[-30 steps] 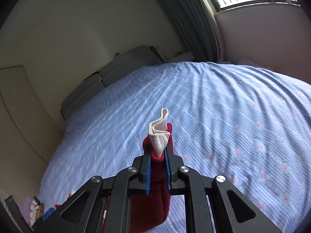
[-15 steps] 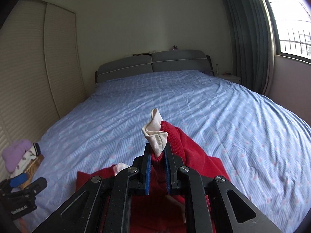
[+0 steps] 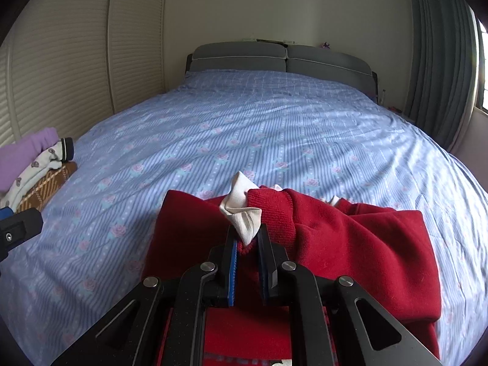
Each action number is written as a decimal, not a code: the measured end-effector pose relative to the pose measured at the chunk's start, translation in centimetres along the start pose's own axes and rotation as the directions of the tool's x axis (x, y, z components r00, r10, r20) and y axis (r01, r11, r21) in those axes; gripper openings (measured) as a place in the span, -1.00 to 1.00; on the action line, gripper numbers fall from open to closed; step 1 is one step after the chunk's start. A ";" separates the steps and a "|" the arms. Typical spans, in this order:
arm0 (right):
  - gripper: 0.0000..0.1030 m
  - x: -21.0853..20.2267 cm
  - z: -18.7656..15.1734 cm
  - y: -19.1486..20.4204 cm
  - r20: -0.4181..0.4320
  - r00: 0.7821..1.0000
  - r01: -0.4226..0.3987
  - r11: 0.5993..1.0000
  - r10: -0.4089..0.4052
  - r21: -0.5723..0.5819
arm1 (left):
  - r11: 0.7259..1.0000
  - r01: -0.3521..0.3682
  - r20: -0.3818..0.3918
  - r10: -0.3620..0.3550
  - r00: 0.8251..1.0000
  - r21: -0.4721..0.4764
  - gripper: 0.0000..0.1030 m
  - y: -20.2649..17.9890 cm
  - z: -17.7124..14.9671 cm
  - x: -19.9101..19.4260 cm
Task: Fold small clothes
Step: 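Lay the held sleeve across the sweatshirt body with the right tool, then open the right tool and smooth the folded sleeves flat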
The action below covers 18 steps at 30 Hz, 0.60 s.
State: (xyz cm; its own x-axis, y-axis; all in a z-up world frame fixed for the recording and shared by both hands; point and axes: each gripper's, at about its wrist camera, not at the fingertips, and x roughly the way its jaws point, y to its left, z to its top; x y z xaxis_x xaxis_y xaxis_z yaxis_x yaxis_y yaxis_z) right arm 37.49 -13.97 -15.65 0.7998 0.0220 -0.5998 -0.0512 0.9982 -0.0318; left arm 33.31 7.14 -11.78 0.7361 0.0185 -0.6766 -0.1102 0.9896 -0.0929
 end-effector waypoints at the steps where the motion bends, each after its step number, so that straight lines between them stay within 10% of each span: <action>1: -0.75 0.3 -0.3 0.1 -0.012 1.000 -0.003 1.000 0.003 -0.006 | 1.000 0.001 -0.002 -0.001 1.000 -0.002 0.76 0.0 -0.1 0.1; 8: -0.62 1.6 -2.4 -0.2 -0.079 0.990 -0.115 0.993 0.116 0.017 | 1.000 0.018 -0.015 -0.018 1.000 0.015 0.76 -1.4 -0.9 0.8; 18: -0.13 -4.4 -2.7 -7.3 0.065 0.987 -0.155 0.980 0.148 0.123 | 0.983 0.163 0.016 -0.165 0.986 0.088 0.76 -8.2 -0.9 -0.1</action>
State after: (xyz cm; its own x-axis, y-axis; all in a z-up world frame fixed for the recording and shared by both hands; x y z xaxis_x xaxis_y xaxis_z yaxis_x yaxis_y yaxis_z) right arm 32.74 -21.53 -14.92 0.8206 0.1731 -0.5447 -0.1006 0.9819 0.1606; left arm 33.50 -1.08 -11.59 0.7548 -0.1428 -0.6402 0.0705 0.9880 -0.1373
